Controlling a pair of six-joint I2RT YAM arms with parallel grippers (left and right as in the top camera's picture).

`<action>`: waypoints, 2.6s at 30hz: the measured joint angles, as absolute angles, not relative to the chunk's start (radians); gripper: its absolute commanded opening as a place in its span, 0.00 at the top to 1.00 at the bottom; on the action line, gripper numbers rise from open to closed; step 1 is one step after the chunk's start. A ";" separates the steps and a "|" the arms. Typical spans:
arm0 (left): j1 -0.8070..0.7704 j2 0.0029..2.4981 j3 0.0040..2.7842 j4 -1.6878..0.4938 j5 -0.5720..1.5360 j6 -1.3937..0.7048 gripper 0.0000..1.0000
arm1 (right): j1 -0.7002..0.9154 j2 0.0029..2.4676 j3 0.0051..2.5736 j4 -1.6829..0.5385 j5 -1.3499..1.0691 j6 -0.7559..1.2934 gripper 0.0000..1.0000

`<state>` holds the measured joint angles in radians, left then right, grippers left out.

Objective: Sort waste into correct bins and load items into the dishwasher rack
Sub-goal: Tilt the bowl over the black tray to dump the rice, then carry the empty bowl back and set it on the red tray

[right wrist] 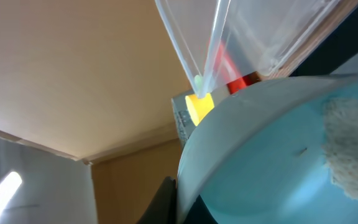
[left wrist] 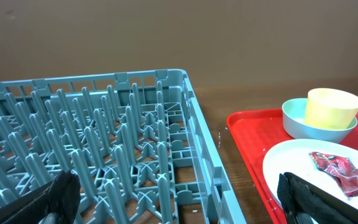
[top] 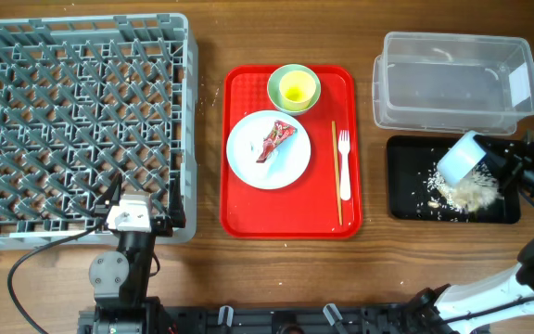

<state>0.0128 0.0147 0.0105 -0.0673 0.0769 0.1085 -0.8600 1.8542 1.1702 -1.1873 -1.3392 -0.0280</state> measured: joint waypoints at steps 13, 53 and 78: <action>0.013 0.015 0.010 -0.067 0.077 0.109 0.00 | -0.865 1.855 1.166 -1.135 -1.414 -0.015 0.96; 0.013 0.015 0.010 -0.067 0.077 0.109 0.00 | -0.202 1.181 1.166 -1.246 -0.667 0.088 0.96; 0.013 0.015 0.010 -0.067 0.077 0.109 0.00 | 0.764 1.667 1.166 -0.918 -0.026 0.715 0.96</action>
